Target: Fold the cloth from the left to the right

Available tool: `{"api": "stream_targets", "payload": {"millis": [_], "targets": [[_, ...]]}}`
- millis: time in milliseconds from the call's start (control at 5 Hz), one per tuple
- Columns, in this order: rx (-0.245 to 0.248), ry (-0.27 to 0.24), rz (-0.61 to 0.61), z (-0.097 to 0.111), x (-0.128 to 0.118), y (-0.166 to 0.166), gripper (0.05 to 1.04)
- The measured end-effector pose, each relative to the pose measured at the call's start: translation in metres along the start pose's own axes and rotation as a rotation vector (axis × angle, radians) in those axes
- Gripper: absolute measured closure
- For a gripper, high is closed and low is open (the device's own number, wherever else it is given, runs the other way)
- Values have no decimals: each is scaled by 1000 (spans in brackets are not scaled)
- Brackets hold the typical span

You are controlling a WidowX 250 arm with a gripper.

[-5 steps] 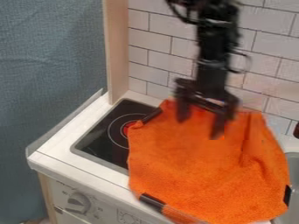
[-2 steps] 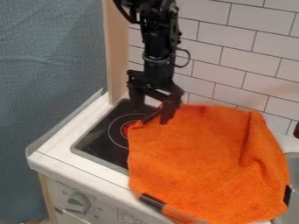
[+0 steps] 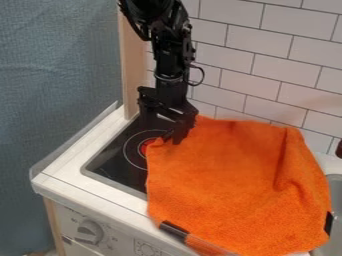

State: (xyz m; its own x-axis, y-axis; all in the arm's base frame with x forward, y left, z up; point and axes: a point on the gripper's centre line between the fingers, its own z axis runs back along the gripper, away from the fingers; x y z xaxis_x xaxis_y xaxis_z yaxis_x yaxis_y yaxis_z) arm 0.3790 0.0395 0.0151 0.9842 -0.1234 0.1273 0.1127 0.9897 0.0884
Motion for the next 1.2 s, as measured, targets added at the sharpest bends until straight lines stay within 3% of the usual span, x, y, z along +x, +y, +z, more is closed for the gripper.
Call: {"api": "stream_targets", "payload": {"millis": [400, 600, 800, 1000, 1200], "targets": [[-37, 0, 18, -30, 18, 13, 85], [-52, 3, 24, -39, 24, 12, 145], [-41, -13, 44, -39, 26, 14, 441], [-32, 3, 44, -40, 23, 15, 712], [-35, 17, 44, -40, 21, 14, 907]]}}
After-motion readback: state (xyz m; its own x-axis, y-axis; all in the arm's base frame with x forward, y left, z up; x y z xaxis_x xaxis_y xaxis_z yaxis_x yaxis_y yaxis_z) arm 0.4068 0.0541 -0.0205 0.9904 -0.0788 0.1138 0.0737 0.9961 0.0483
